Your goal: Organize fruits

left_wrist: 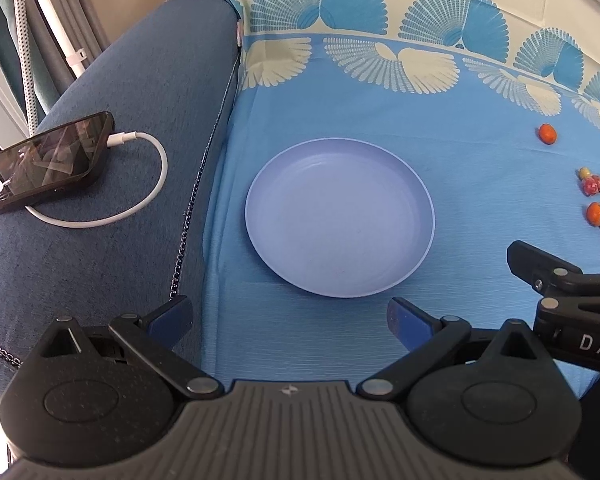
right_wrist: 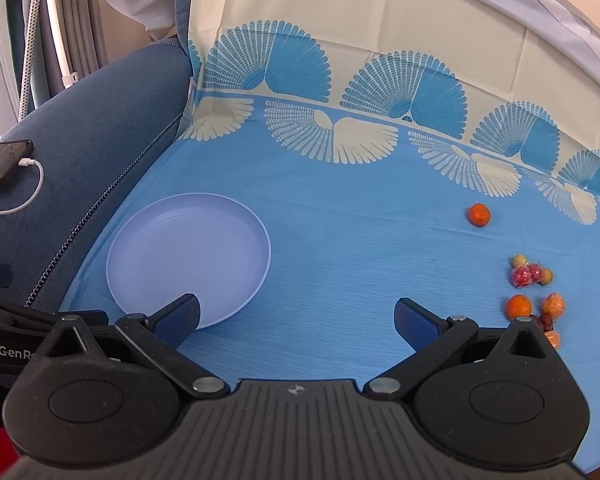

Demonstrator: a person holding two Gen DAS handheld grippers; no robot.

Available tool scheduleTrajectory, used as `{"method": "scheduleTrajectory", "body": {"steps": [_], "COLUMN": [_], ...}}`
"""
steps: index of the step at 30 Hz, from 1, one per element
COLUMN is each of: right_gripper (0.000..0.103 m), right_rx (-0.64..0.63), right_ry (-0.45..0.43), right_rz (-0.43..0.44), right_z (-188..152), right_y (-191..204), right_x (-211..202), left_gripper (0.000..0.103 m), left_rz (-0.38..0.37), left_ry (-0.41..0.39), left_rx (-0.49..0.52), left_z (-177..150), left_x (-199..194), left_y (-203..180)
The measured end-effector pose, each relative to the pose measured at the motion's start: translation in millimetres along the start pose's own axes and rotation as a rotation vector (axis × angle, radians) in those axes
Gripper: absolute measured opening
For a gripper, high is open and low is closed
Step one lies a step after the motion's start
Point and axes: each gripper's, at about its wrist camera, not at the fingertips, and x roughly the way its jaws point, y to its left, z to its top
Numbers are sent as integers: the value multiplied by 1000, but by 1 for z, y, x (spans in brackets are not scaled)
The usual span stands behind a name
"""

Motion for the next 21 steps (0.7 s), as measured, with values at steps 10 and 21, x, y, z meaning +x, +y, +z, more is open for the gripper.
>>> {"method": "scheduleTrajectory", "body": {"steps": [10, 21], "right_gripper": [102, 102], "right_rx": [-19, -111], "right_ry": [73, 205], "right_rz": [-35, -48], "right_z": [9, 21], "right_y": [3, 19], "right_x": [46, 169], "left_gripper": [103, 103], "left_rz": [-28, -28], "left_ry": [78, 176], "left_rx": [-52, -150], "left_z": [0, 3], "left_x": [45, 98], "left_y": [4, 14]}}
